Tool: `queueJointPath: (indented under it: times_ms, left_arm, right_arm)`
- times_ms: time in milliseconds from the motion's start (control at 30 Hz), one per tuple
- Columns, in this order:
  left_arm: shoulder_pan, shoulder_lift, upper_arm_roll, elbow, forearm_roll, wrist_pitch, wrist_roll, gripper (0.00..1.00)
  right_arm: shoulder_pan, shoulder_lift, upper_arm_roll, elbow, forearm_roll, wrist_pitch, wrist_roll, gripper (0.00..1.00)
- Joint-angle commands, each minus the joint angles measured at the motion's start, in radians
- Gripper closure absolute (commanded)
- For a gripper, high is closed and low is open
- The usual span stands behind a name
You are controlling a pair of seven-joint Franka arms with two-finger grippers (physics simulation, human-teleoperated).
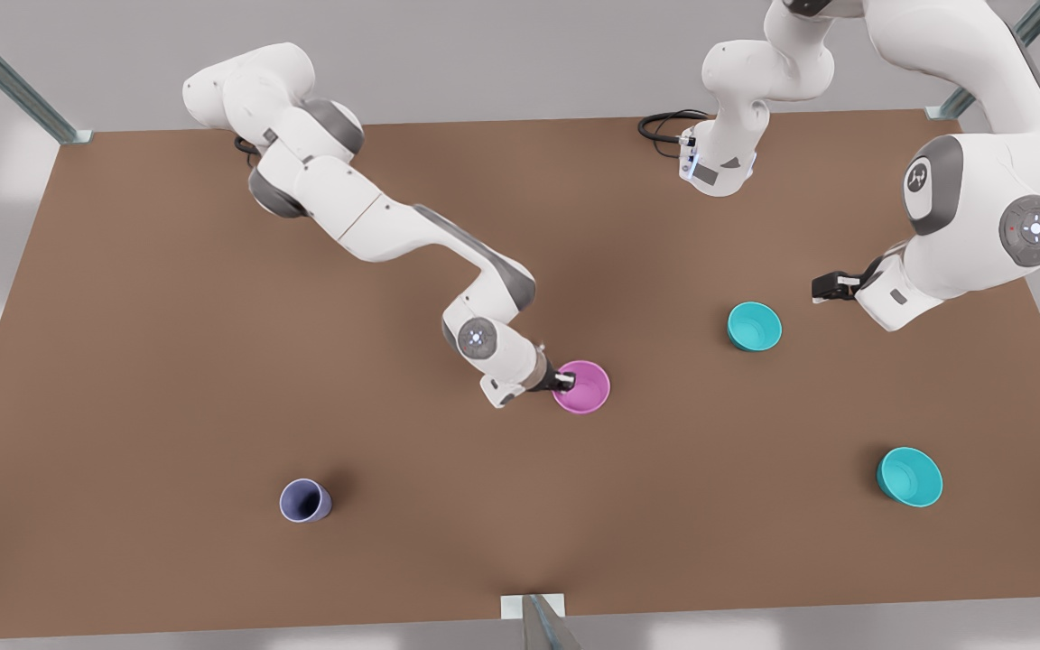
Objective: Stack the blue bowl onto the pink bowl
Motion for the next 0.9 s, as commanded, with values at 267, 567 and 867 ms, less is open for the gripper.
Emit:
queueJointPath:
  times_ms: [267, 567, 867]
  left_arm:
    - [0.024, 0.005, 0.0, -0.157, -0.068, 0.042, -0.04, 0.0]
    - [0.149, 0.099, 0.008, -0.642, -0.182, 0.698, 0.27, 0.0]
    - [0.182, 0.226, 0.006, -0.722, -0.265, 0.925, 0.457, 0.0]
  right_arm:
    - [-0.001, 0.036, 0.001, 0.002, -0.008, 0.106, 0.409, 0.0]
    - [-0.446, -0.407, -0.008, -0.221, -0.328, -0.521, -0.429, 0.0]
    - [-0.849, -0.944, -0.01, -0.306, -0.221, -1.032, -1.002, 0.0]
